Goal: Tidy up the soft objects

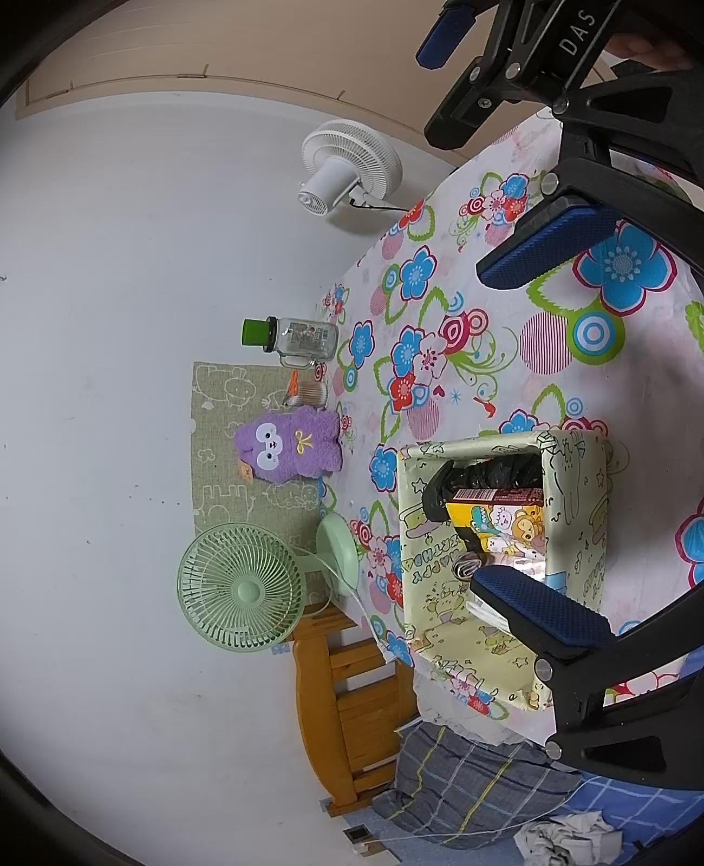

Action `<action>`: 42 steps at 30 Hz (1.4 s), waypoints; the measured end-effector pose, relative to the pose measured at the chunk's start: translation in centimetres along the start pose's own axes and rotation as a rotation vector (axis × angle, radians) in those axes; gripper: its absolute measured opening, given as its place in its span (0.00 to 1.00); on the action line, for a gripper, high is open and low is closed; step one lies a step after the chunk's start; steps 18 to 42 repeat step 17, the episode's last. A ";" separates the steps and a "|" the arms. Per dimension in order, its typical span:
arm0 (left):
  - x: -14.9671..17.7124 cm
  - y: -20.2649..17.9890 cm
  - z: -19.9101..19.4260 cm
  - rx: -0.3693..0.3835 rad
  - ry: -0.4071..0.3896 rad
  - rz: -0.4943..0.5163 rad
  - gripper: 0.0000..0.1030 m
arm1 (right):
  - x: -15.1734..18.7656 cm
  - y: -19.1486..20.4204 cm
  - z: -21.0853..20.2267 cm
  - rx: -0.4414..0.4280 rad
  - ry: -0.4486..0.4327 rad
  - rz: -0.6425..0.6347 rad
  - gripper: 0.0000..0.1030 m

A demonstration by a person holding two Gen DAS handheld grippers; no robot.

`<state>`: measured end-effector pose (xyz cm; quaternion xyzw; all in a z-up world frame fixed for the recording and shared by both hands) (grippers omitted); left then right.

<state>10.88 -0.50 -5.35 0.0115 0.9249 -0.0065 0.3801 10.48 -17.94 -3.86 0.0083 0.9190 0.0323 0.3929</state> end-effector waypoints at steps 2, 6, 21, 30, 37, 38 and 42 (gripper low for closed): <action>0.0 0.0 0.0 -0.001 -0.001 -0.001 1.00 | 0.0 0.0 0.0 -0.001 0.002 0.000 0.95; 0.0 0.0 0.0 -0.001 -0.001 0.000 1.00 | 0.0 0.0 0.0 -0.003 0.002 0.002 0.95; 0.0 0.0 -0.1 -0.001 -0.001 0.000 1.00 | 0.1 0.0 0.0 -0.005 0.005 0.004 0.95; 0.0 0.0 -0.1 -0.001 -0.001 0.000 1.00 | 0.1 0.0 0.0 -0.005 0.005 0.004 0.95; 0.0 0.0 -0.1 -0.001 -0.001 0.000 1.00 | 0.1 0.0 0.0 -0.005 0.005 0.004 0.95; 0.0 0.0 -0.1 -0.001 -0.001 0.000 1.00 | 0.1 0.0 0.0 -0.005 0.005 0.004 0.95; 0.0 0.0 -0.1 -0.001 -0.001 0.000 1.00 | 0.1 0.0 0.0 -0.005 0.005 0.004 0.95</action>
Point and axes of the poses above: each gripper's, at about its wrist camera, not at the fingertips, and z roughly the way its jaws point, y to its left, x to its underside, the point moved 10 cm from there along z, roughly the way its jaws point, and after that the axes turned 14 degrees about y, right-handed, at the moved point
